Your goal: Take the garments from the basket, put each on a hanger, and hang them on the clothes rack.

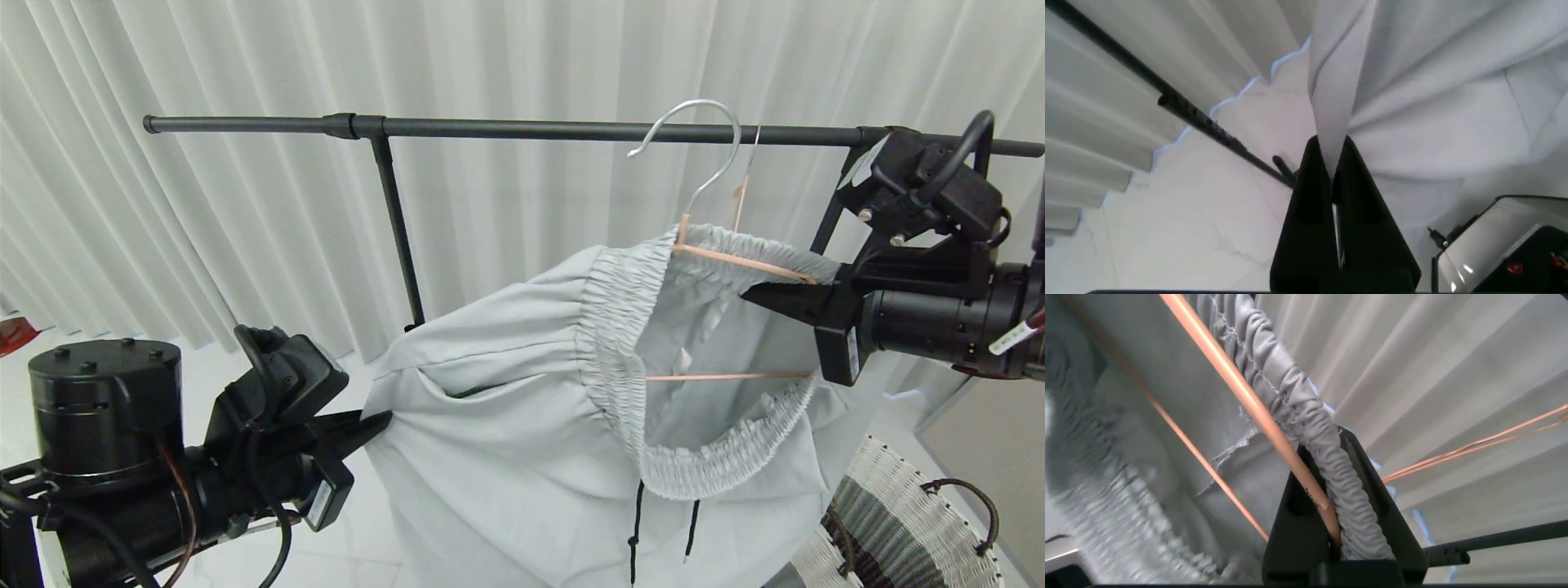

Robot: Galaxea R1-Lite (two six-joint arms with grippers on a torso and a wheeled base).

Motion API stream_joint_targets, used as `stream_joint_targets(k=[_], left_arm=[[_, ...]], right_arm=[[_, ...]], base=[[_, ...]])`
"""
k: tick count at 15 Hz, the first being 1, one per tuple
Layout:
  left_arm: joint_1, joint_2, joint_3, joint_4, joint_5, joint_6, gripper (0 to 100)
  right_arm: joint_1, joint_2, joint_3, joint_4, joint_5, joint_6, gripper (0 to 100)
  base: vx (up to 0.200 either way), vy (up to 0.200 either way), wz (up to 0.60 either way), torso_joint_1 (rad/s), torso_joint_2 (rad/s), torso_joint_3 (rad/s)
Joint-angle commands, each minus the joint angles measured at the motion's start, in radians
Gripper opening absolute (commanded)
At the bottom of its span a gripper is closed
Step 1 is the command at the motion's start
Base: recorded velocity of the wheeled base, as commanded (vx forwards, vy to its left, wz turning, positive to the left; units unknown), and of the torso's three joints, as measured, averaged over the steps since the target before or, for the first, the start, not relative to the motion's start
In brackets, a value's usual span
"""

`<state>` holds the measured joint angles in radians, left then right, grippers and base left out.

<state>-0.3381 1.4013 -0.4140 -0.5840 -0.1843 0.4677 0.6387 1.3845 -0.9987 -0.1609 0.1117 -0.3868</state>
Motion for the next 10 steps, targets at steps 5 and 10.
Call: stream_joint_targets(k=[5,10], left_arm=[[0.105,0.013,0.017,0.001,0.062,0.003,0],[0.094,-0.013,0.02,-0.028,0.063,0.006,0]], right_arm=[[-0.001,-0.005,0.002,0.0,-0.001,0.005,0],[-0.001,-0.005,0.002,0.0,-0.01,0.005,0]], base=[[0.0,0.0,0.0,0.0,0.0,0.0],[0.0,0.0,0.0,0.0,0.0,0.0]])
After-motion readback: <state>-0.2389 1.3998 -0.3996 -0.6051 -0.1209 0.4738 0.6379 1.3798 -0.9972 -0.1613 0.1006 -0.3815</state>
